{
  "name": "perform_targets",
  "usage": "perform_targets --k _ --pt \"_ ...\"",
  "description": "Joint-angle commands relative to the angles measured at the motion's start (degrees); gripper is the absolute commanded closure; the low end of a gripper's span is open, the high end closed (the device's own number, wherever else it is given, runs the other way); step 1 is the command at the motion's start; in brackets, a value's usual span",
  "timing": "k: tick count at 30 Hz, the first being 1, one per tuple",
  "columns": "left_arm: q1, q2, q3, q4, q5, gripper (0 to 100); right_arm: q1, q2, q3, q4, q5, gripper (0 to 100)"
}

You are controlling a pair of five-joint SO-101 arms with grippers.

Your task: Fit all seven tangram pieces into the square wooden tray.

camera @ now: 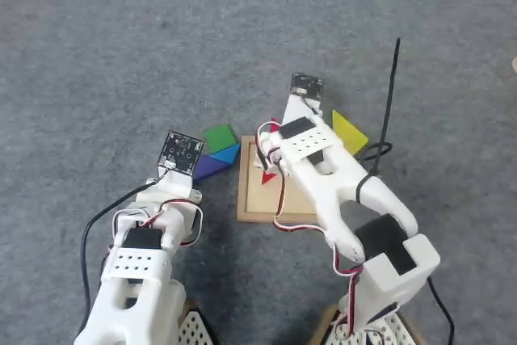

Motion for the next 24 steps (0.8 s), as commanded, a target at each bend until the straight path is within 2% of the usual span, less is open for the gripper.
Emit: perform_targets --k 1,6,13,24 --pt "0.0 0.1 -2.4 -0.9 0.1 99 -0.8 -5.1 1.9 0.7 1.9 91.3" --pt "0.0 0.1 -2.4 -0.9 0.1 99 -0.5 -14.1 5.8 -1.7 4.9 91.3" --pt "0.0 0.1 -2.4 -0.9 0.1 99 0.0 -21.0 11.2 -16.4 13.0 91.3" --pt "0.0 0.1 -2.4 -0.9 0.1 99 0.7 -8.0 9.3 -28.3 21.4 91.3"
